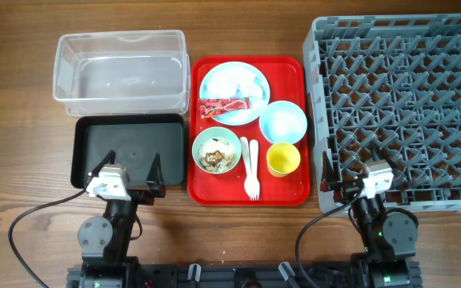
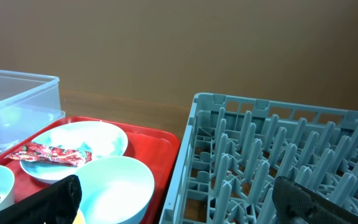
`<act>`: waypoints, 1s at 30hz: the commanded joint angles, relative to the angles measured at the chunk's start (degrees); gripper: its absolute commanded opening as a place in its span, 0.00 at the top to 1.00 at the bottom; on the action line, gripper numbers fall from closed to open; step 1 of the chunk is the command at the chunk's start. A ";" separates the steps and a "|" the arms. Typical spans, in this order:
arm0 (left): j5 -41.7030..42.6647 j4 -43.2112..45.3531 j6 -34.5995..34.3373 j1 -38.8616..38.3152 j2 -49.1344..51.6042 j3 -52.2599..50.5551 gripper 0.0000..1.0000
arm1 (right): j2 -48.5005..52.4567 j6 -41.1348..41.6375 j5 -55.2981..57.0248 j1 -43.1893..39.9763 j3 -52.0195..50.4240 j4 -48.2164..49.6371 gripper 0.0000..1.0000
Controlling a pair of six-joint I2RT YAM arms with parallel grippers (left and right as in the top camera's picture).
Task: Sort waste into correct bins and load items into the dishwasher rack
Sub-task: 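Raise the left gripper from rest toward the red tray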
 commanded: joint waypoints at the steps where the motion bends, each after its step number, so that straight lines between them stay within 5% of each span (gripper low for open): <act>1: 0.87 -0.02 1.11 0.17 -0.57 -0.44 0.00 | -0.61 -0.50 0.61 0.33 -0.07 0.31 0.00; 22: 0.87 0.04 1.14 0.17 -0.57 -0.44 0.00 | -0.61 -0.04 0.37 0.33 -0.07 0.31 0.00; 30: 1.07 -1.16 -1.07 0.17 0.09 0.52 0.00 | -0.52 9.60 2.32 0.33 1.16 -0.61 0.00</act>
